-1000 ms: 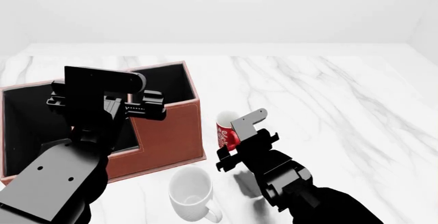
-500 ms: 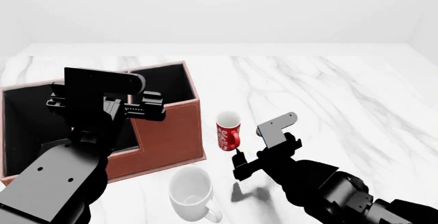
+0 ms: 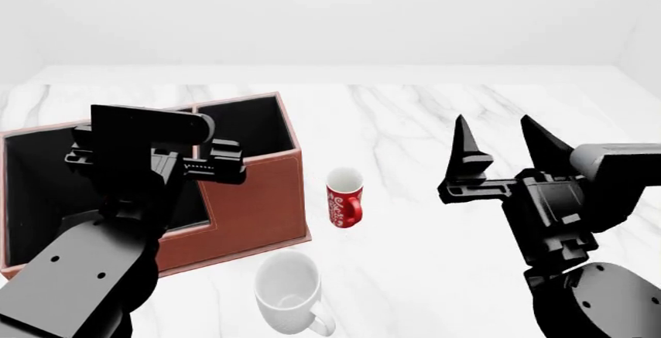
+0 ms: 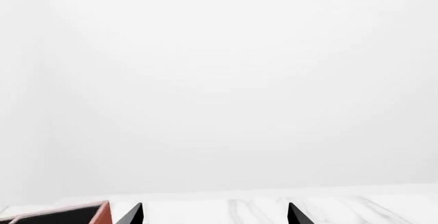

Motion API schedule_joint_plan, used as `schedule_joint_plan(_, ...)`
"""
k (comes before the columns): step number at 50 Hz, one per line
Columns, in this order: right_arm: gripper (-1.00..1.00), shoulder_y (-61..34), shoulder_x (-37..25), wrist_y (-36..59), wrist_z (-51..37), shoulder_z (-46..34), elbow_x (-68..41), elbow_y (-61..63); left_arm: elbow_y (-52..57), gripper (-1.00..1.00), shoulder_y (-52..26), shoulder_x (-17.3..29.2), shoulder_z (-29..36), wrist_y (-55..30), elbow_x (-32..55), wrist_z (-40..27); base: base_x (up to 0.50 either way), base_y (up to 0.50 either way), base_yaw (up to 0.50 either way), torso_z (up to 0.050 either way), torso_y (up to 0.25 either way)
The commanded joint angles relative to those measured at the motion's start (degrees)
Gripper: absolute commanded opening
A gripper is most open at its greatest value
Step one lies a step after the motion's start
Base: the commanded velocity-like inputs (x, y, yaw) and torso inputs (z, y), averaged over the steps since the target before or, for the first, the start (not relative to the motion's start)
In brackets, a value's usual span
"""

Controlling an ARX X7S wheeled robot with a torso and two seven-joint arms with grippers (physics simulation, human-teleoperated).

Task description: Pick up the red mug and place it to the right of the caddy.

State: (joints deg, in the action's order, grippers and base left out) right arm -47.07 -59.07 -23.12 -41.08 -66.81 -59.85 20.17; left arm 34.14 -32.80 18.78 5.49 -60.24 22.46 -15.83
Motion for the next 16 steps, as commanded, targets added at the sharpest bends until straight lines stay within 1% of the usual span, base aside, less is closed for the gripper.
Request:
schedule_joint_plan(1, 1.0, 2.1, -3.7, -5.8, -2.9, 2.1, 2.5, 5.8, -0.1, 1.0, 0.2, 0.2, 0.1, 0.3, 0.1, -0.1, 0.0, 0.0, 0.0, 0.0, 0.0)
schedule_joint_plan(16, 1.0, 1.5, -2.0, -2.7, -1.5, 1.0, 2.4, 4.9, -0.7, 1.0, 0.6, 0.3, 0.2, 1.1, 0.2, -0.2, 0.0, 0.0, 0.0, 0.0, 0.0)
